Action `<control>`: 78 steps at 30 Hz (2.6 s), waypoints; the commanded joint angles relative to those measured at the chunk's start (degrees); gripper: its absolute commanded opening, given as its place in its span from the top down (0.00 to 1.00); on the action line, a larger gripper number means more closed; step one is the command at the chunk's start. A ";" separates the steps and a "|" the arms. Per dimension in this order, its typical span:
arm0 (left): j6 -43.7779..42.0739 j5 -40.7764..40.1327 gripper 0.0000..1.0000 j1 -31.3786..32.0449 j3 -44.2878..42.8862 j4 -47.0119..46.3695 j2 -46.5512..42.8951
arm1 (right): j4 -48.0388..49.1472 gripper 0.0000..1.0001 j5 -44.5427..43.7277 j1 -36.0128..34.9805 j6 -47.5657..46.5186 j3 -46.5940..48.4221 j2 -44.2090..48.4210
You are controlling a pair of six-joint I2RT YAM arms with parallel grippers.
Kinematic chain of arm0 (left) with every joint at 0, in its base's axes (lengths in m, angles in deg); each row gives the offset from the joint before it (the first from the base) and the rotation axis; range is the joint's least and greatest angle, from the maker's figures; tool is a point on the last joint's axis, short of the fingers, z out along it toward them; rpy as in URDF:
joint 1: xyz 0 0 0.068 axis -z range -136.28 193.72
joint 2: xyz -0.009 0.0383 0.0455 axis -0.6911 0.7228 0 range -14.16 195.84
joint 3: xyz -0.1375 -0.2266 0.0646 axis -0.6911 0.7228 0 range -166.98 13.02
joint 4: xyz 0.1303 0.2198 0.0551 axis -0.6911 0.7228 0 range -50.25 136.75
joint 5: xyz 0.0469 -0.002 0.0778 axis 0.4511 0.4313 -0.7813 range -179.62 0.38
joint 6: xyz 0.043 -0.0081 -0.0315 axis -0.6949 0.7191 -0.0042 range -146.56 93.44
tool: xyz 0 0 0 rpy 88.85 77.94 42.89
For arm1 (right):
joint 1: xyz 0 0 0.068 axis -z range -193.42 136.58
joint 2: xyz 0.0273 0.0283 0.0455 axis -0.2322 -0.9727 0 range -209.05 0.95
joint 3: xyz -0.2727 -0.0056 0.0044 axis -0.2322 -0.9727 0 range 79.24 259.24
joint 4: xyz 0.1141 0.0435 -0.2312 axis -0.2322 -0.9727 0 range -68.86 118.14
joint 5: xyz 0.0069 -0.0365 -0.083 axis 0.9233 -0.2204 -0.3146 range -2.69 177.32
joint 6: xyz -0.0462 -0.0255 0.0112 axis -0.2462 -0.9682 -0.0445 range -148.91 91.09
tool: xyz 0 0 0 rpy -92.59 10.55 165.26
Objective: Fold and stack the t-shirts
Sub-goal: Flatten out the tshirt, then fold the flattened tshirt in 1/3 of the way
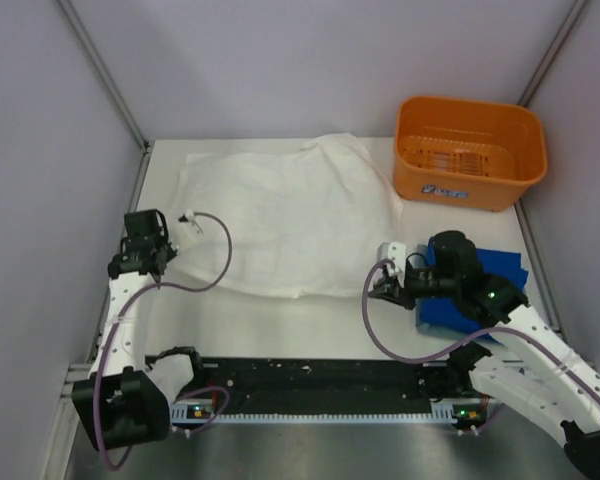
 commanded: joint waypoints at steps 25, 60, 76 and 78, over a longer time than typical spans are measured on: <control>2.82 -0.30 1.00 -1.43 6.29 -6.52 10.00 | 34.75 1.00 -27.51 0.08 -4.96 -11.05 -14.60; 16.52 10.24 0.50 0.94 -10.68 1.56 23.20 | 9.22 0.97 -16.94 -8.24 -26.22 -9.91 -21.89; 15.03 2.78 0.50 5.43 -2.86 -3.01 20.74 | 3.03 0.24 -28.32 -24.53 -27.39 -10.09 -10.15; 14.95 2.78 0.50 5.43 -1.81 -3.27 19.86 | 4.34 0.23 -24.19 -23.30 -21.35 -7.99 -6.10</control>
